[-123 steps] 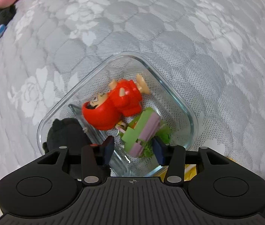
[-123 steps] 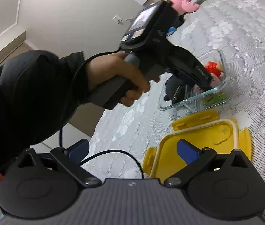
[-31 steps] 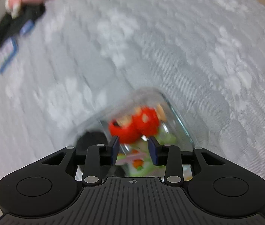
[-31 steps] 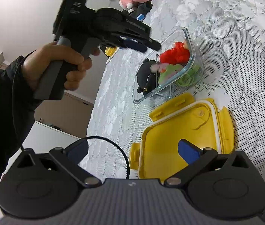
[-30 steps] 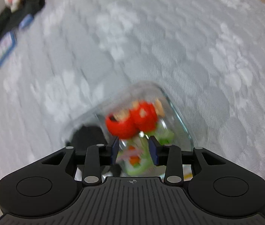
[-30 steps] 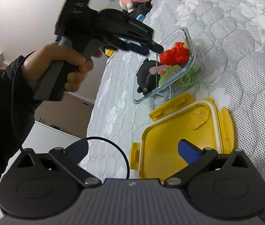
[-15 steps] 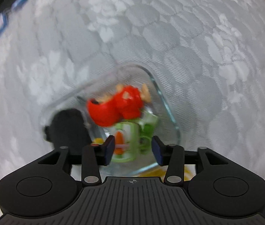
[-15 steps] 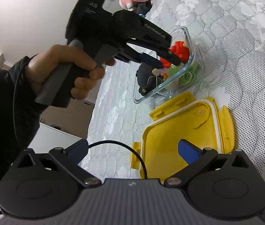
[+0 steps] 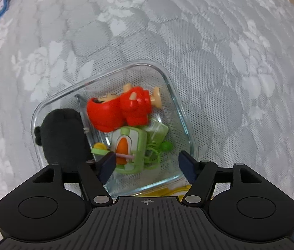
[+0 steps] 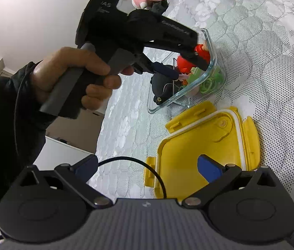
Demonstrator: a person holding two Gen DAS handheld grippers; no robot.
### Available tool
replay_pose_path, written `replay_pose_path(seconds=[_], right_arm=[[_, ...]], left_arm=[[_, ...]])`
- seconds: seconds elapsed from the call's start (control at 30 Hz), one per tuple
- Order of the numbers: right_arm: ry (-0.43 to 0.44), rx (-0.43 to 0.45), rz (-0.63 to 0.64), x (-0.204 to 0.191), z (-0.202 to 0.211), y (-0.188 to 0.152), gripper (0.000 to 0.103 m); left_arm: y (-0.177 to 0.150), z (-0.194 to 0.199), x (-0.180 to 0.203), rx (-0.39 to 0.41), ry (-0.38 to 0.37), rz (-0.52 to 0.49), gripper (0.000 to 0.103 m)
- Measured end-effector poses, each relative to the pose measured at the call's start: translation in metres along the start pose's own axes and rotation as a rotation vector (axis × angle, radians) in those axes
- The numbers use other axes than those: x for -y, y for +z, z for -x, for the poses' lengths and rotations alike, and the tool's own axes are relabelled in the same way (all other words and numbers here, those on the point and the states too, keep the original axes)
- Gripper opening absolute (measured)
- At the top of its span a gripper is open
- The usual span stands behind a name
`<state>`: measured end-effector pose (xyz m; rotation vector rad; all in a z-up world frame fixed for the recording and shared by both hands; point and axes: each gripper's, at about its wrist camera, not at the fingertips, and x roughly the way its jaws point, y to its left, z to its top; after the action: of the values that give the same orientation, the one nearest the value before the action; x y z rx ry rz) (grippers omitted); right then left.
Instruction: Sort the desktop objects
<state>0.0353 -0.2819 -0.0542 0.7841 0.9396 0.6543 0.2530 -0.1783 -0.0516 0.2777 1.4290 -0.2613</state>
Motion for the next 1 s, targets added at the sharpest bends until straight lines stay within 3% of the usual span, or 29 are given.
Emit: replay_pose_path(seconds=[0.27,0.57,0.67,0.83,1.0], right_arm=[[-0.005,-0.002,-0.001,0.000,-0.001,0.000,0.102],[-0.043,-0.009,-0.013,0.004,-0.004,0.000,0.102],[-0.080,0.002,0.007,0.001,-0.004,-0.003,0.102],[-0.207,-0.009,0.067,-0.007,-0.014,-0.008,0.102],[-0.388,0.072,0.171,-0.019,-0.020,-0.015,0.102]], left_arm=[[-0.011,0.014,-0.020,0.016,-0.120,0.056,0.064],[-0.092,0.052,-0.060,0.112,-0.346,0.174,0.074],[-0.134,0.057,-0.093,0.160,-0.326,0.258,0.078],[-0.199,0.053,-0.129,0.217,-0.188,0.332,0.082],[-0.246,0.040,-0.139,0.267,-0.214,0.389,0.087]])
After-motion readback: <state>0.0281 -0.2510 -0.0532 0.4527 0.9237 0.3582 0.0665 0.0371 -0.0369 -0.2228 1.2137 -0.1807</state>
